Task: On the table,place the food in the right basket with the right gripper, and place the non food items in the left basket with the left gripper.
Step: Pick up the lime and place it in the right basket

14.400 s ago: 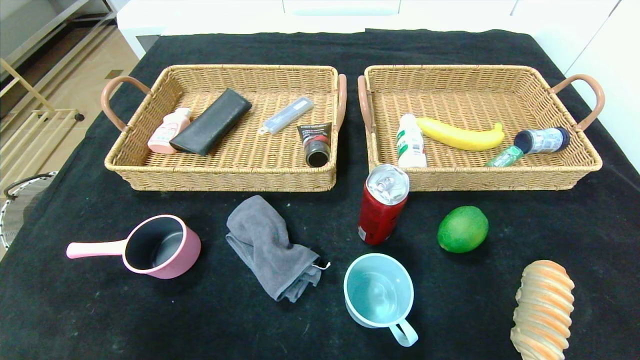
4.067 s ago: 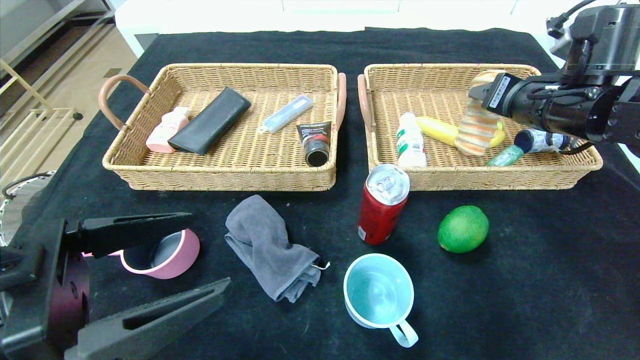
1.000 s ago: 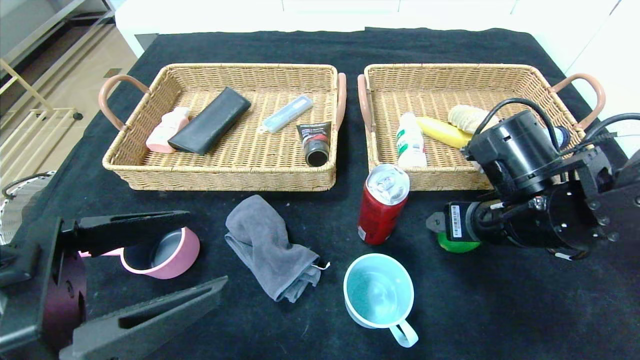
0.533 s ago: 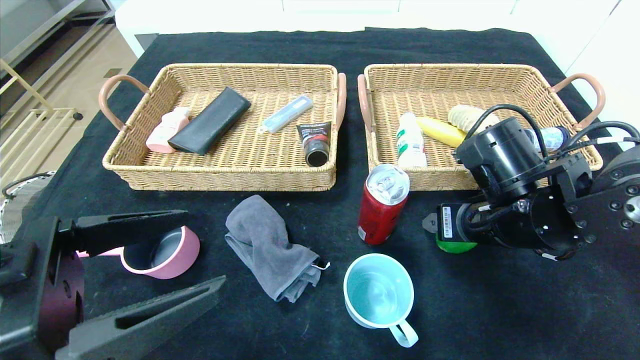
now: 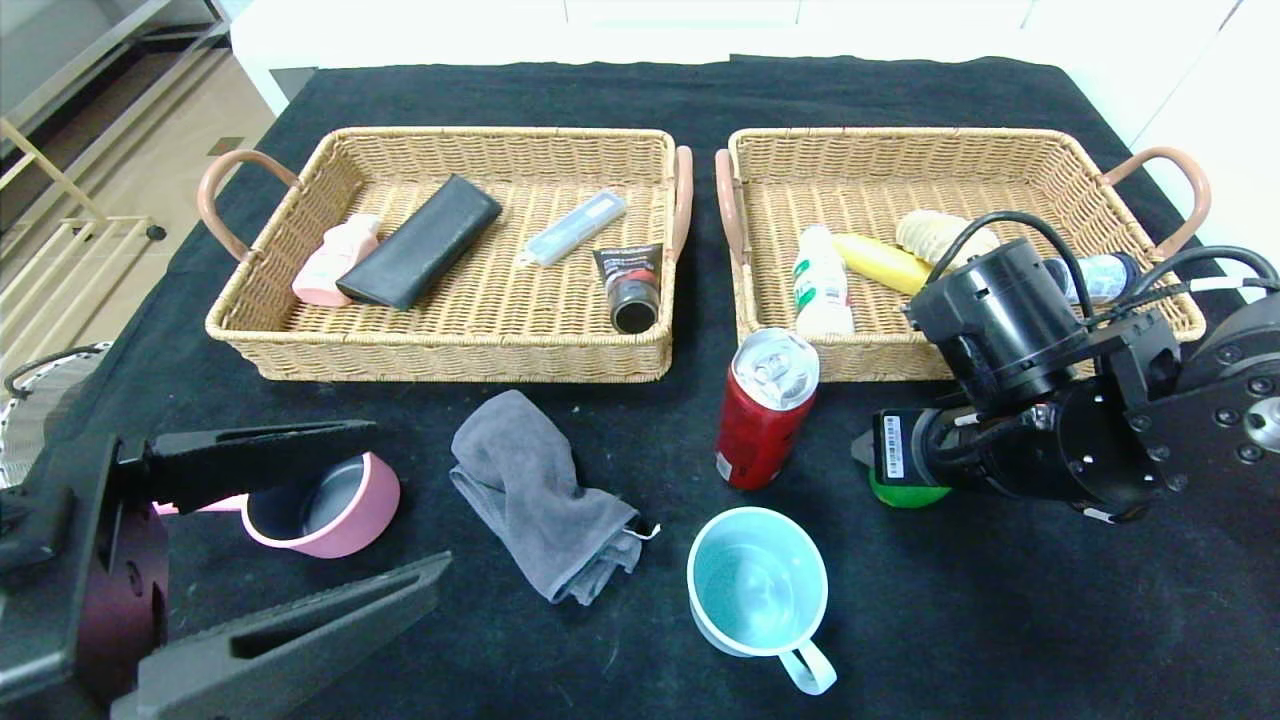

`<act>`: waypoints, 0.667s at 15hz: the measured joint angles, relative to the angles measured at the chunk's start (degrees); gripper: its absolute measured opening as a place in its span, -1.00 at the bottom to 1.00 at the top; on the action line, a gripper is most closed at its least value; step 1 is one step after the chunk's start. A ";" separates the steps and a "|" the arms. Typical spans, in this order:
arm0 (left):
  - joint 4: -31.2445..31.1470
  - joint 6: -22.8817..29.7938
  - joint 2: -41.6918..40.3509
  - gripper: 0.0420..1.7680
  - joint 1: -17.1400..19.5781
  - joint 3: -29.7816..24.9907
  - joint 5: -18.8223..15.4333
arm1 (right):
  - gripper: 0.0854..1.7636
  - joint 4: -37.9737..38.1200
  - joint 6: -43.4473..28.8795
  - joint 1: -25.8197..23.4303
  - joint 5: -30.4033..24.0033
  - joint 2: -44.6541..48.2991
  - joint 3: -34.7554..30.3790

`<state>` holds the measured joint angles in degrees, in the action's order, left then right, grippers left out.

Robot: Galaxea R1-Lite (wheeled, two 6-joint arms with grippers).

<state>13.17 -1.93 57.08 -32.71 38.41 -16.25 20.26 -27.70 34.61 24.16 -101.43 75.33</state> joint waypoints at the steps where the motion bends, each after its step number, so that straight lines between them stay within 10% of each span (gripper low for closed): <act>1: 0.00 -0.07 0.00 0.94 -0.01 -0.05 0.00 | 0.40 0.00 0.05 0.00 0.04 -0.09 0.00; 10: 0.00 -0.27 0.00 0.94 -0.01 -0.18 -0.01 | 0.40 0.22 0.00 0.01 -0.07 -0.30 0.06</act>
<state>13.17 -2.19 57.08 -32.72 38.23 -16.26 20.48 -27.70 34.62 24.09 -101.73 75.39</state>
